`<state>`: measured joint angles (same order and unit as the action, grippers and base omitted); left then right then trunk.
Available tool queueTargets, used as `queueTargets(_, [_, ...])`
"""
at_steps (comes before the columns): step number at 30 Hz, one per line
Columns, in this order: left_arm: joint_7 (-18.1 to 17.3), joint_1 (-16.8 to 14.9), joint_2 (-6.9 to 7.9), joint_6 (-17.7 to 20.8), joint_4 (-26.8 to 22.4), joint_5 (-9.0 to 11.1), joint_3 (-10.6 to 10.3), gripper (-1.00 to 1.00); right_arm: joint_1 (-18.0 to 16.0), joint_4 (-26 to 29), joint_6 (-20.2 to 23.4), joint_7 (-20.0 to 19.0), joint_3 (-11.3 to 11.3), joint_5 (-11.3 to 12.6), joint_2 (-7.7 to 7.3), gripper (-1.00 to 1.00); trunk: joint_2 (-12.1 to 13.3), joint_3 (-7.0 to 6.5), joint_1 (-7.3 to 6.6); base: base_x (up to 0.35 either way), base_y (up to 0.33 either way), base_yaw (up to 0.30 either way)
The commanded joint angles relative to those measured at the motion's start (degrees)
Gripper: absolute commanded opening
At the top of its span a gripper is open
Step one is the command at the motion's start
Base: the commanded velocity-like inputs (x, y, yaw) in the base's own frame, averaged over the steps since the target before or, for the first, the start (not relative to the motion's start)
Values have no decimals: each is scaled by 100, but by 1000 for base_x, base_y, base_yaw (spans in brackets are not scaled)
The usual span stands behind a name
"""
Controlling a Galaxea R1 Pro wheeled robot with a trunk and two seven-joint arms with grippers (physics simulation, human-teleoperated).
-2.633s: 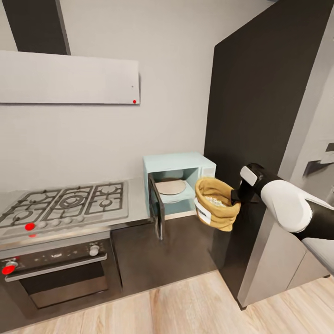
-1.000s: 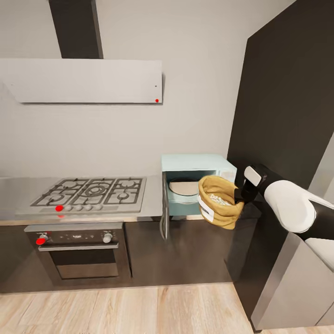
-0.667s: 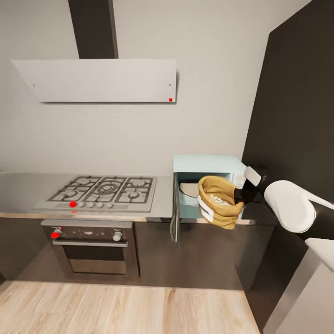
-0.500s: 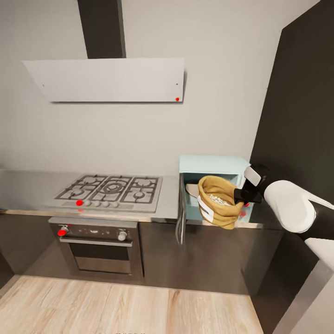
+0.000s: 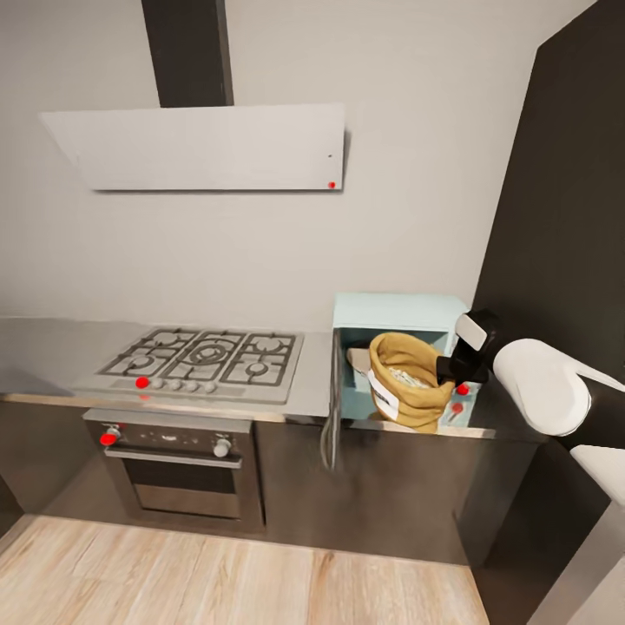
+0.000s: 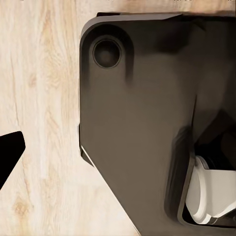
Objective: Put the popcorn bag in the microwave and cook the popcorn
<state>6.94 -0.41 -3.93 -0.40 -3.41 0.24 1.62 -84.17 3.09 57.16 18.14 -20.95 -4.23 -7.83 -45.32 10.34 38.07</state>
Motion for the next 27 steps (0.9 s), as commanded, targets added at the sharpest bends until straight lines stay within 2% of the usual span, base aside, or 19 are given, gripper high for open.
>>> queueTargets(1, [17,-3,-2,-4,-1,3,14,100,-5,1,17,9,-50,-43,0,-100,-6,9,2,75,-250,0])
queueTargets(3, [34,-3,-35,-7,-3,3,23,100,4,-33,45,11,-50,-43,-33,-100,-6,9,2,38,-112,0])
queueTargets(9, [44,-3,-14,-4,-2,3,32,100,5,-148,50,14,-50,-43,-113,-100,-6,9,2,0,0,0])
queueTargets(13, [41,-3,-5,-4,-1,3,38,100,5,-150,53,9,-56,-39,-86,-100,-6,9,2,0,0,0])
queueTargets(18, [37,-3,-2,-4,-1,3,40,100,5,-151,54,83,-58,-42,57,-100,-6,9,2,0,77,0])
queueTargets(22, [42,-3,-1,-4,-1,3,41,100,5,-151,38,211,-75,-39,100,-100,-6,9,2,0,43,0])
queueTargets(26, [44,-3,6,-11,-1,3,41,100,5,-151,11,339,-213,-35,167,-100,-6,9,2,0,5,0])
queueTargets(27, [44,-3,6,-11,-1,3,41,100,5,-151,8,1121,-699,-34,176,-100,-6,9,2,0,0,0])
